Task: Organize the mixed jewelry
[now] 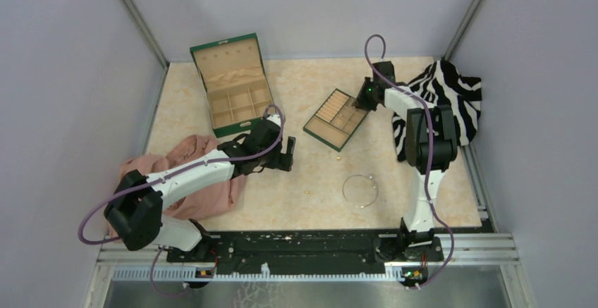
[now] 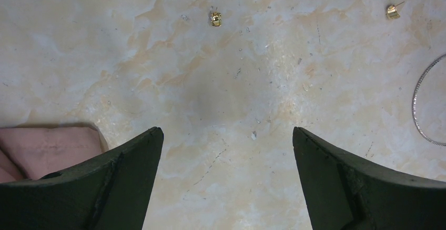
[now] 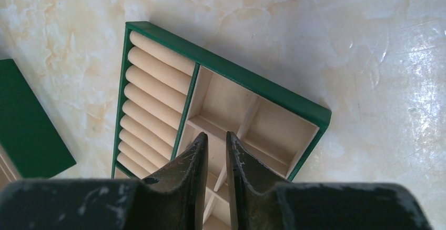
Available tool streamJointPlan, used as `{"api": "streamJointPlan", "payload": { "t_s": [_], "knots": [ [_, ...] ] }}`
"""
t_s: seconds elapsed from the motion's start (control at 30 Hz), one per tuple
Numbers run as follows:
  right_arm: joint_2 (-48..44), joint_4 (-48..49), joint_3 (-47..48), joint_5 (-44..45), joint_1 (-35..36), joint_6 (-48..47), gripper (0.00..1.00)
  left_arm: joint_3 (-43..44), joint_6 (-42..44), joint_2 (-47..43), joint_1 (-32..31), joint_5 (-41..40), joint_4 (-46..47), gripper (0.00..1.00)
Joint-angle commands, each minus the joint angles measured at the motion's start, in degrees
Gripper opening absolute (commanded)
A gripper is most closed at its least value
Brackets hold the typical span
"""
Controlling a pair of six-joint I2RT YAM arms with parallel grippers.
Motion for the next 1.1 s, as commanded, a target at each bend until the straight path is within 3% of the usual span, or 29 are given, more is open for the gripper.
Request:
{"api": "streamJointPlan", "payload": {
  "t_s": [0.0, 0.2, 0.53, 0.63, 1.07],
  "knots": [
    [-6.09, 3.16, -0.31, 0.97, 0.43, -1.22, 0.2, 0.98, 0.2, -0.97, -0.03, -0.55, -0.04, 0.99],
    [-22.2, 2.1, -12.45, 4.97, 4.89, -5.24, 0.23, 1.39, -0.33, -1.22, -0.05, -0.27, -0.47, 0.99],
    [-37.29, -6.27, -31.62, 17.02, 22.74, -6.74, 0.32, 1.64, -2.45, 0.17, -0.04, 1.16, 0.45, 0.99],
    [-37.85, -6.76, -34.14, 17.91, 24.55, -5.39, 0.38, 2.17, -2.94, 0.97, -0.01, 1.22, 0.33, 0.99],
    [-28.1, -4.04, -30.77, 17.71, 26.29, -3.96, 0.38, 2.86, -2.77, 1.68, -0.08, 1.8, -0.04, 0.99]
  ]
}}
